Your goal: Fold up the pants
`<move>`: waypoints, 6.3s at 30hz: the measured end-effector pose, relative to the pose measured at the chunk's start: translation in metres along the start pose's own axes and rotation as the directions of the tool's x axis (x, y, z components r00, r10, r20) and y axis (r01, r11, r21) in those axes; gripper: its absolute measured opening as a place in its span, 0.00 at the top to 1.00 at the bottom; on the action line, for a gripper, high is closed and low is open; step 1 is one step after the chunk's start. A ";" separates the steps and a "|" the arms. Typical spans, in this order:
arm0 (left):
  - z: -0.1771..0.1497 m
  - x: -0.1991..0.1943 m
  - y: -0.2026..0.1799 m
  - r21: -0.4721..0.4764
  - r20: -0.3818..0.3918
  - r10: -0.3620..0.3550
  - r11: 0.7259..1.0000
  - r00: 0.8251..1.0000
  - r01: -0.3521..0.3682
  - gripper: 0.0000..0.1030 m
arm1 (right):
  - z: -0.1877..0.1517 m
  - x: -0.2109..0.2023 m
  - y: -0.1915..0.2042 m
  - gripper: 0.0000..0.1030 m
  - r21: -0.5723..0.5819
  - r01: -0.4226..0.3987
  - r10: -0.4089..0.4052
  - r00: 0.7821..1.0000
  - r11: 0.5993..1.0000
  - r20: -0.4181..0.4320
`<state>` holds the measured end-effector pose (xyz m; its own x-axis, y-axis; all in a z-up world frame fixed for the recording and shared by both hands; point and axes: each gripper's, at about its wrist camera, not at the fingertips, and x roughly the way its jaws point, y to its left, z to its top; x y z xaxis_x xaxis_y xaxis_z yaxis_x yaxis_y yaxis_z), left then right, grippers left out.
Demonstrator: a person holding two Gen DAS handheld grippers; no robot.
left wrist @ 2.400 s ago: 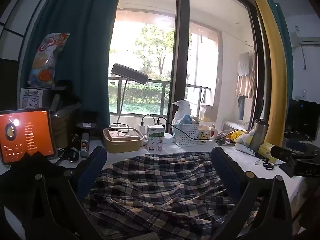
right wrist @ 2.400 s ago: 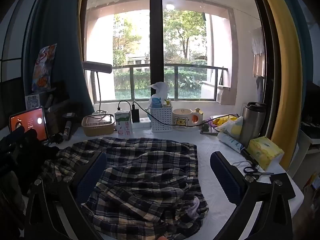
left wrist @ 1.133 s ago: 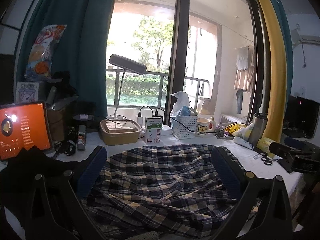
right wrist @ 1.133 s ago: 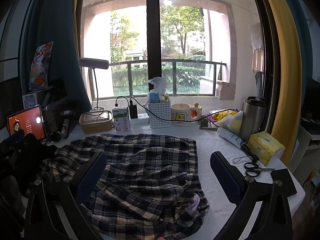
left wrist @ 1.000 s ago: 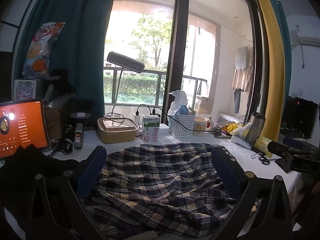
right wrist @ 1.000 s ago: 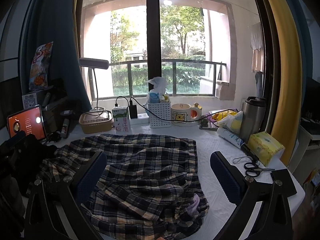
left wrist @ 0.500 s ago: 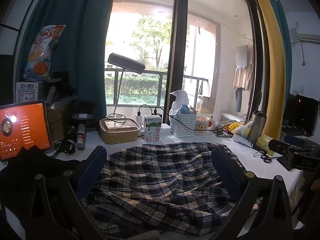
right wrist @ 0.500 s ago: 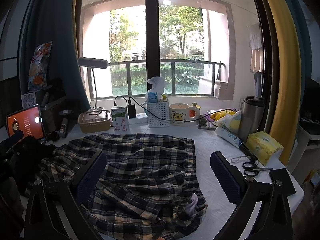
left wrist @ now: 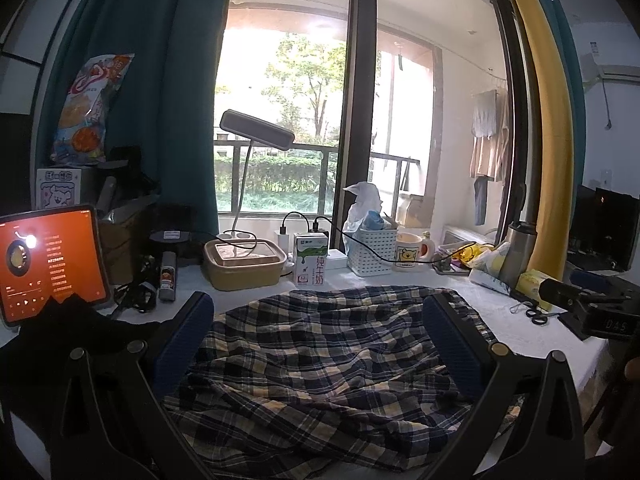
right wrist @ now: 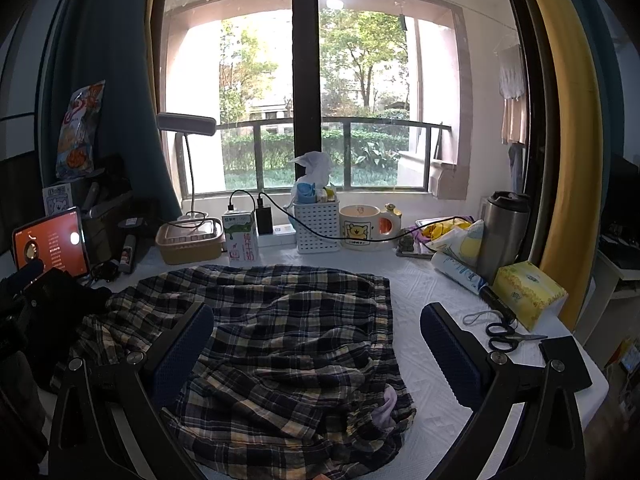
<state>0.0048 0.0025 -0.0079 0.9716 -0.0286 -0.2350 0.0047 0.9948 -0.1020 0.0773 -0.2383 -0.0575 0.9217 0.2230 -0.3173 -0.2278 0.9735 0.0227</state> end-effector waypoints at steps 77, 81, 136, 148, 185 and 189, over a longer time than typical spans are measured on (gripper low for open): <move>-0.040 0.236 0.059 0.136 -0.654 -0.001 0.983 0.757 0.119 0.89 | 0.010 0.330 -0.107 0.73 0.030 -0.111 0.111 0.857 0.993 -0.503; -0.022 0.216 0.057 0.154 -0.565 0.048 0.987 0.823 0.049 0.89 | 0.018 0.313 -0.097 0.75 -0.036 -0.088 0.063 0.897 0.996 -0.438; -0.047 0.254 0.092 0.059 -0.638 -0.033 0.994 0.770 0.091 0.86 | -0.033 0.199 -0.106 0.34 0.045 -0.082 0.093 0.849 0.996 -0.520; -0.045 0.215 0.071 0.025 -0.624 -0.037 0.997 0.781 0.067 0.86 | -0.062 0.153 -0.085 0.91 0.002 -0.100 0.088 0.865 0.995 -0.493; -0.040 0.310 0.102 0.134 -0.666 -0.001 0.984 0.746 0.121 0.38 | 0.045 0.296 -0.157 0.31 -0.065 -0.154 0.107 0.881 0.986 -0.461; -0.048 0.309 0.095 0.162 -0.675 0.011 0.978 0.738 0.134 0.28 | 0.023 0.351 -0.146 0.40 -0.004 -0.218 0.170 0.773 0.976 -0.612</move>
<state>0.2938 0.0838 -0.1368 0.5571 -0.0766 -0.8269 0.1731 0.9846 0.0254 0.4414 -0.3007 -0.1503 0.4814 0.3065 -0.8212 -0.4241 0.9014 0.0879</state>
